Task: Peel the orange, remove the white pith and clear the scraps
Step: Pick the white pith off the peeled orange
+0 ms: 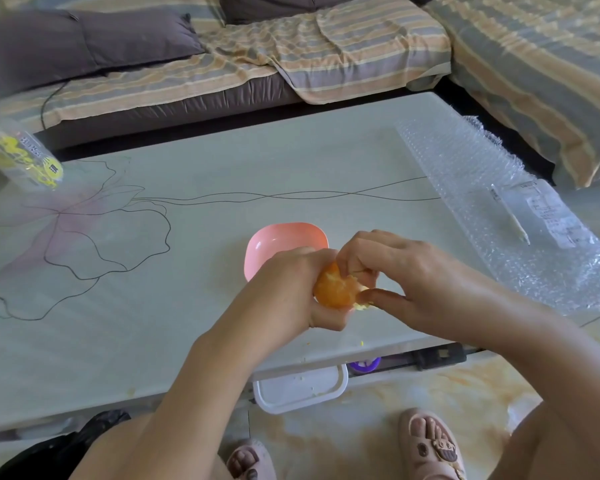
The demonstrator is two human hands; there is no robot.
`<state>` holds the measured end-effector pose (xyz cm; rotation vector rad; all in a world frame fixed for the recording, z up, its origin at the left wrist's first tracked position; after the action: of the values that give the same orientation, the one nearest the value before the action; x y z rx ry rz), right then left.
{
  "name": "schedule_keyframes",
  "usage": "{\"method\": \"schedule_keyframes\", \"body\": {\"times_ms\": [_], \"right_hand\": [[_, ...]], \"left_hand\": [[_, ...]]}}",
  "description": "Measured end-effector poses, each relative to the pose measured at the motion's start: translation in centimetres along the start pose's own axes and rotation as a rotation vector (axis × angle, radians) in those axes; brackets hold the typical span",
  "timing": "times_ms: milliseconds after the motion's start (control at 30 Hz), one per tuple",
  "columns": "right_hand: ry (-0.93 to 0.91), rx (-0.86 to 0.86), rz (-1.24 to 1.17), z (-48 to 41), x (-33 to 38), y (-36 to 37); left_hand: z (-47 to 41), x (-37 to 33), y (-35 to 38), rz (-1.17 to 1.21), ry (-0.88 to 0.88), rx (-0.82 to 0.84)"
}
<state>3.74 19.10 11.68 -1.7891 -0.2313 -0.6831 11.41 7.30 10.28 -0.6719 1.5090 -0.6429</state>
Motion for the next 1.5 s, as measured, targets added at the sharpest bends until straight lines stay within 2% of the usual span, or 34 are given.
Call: {"method": "schedule_keyframes", "body": {"times_ms": [300,500,600,900,1233,1367,1500], "right_hand": [[-0.051,-0.061,-0.019,0.1,0.2,-0.3],[0.079,-0.225,-0.281,0.6,-0.2,-1.7],[0.128,-0.283,-0.298,0.8,0.0,-2.2],[0.16,-0.288,-0.143,0.7,0.0,-1.7],[0.177,-0.198,-0.049,0.5,-0.1,-1.6],[0.204,-0.203,-0.058,0.5,0.0,-1.9],[0.238,-0.215,-0.117,0.4,0.0,-2.1]], "left_hand": [[-0.4,0.3,-0.1,0.04,0.048,-0.079],[-0.3,-0.3,-1.4,0.049,0.129,-0.243],[-0.3,-0.3,-1.8,-0.024,0.159,-0.312],[-0.3,0.3,-1.1,-0.195,0.107,-0.219],[-0.3,0.1,-0.4,-0.457,0.229,-0.224],[-0.4,0.2,-0.4,-0.393,0.209,-0.214],[-0.4,0.3,-0.3,-0.205,0.163,-0.231]]}}
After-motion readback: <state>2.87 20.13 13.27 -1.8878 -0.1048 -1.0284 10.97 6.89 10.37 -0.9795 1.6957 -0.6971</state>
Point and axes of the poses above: each hand's wrist, its own z-axis away from the middle knuckle, its own y-axis out of the palm, x = y × z, the point moved 4 cm from there along -z, towards the middle knuckle, and after that the axes turned 12 degrees about y, right-handed, at the moved point
